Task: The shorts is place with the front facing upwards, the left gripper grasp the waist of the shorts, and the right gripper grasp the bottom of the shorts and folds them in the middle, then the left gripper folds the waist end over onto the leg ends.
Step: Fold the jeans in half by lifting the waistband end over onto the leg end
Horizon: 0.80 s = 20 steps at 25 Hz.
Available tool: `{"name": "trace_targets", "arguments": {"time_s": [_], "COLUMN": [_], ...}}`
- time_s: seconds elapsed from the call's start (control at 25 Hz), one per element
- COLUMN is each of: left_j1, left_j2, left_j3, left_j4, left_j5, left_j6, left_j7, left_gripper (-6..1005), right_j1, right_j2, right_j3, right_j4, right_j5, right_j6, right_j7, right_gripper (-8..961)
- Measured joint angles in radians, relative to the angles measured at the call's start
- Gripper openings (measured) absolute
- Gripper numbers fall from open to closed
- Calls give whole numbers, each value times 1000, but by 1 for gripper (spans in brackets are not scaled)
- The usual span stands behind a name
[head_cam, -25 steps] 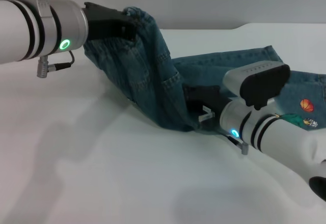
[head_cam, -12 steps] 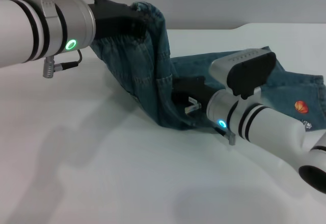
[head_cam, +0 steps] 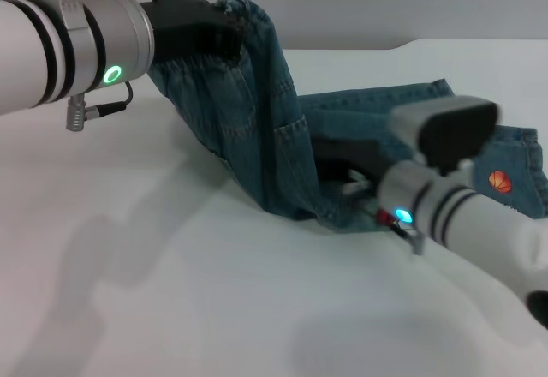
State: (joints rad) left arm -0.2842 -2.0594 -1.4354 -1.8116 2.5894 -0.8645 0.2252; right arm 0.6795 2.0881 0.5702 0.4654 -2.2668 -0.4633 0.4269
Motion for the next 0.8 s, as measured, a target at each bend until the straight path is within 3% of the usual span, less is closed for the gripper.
{"name": "trace_targets", "arguments": {"time_s": [0.2, 0.36, 0.8], "left_j1": [2, 5, 16], "left_j2": [0, 1, 1], "left_j3": [-6, -8, -5], "left_j4": [-1, -29, -113], "left_j5": [1, -1, -2], "left_j6": [2, 4, 3], "left_j7": [17, 25, 25], "left_gripper": [51, 51, 51], "right_j1": [-54, -67, -8], "right_j2": [-12, -10, 3], "right_j3": [41, 64, 38], "right_j4": [-47, -102, -57], "right_j5": [-4, -3, -6], "right_j6": [-18, -35, -21], "right_j7": [-3, -1, -3], "right_gripper": [-2, -2, -2]}}
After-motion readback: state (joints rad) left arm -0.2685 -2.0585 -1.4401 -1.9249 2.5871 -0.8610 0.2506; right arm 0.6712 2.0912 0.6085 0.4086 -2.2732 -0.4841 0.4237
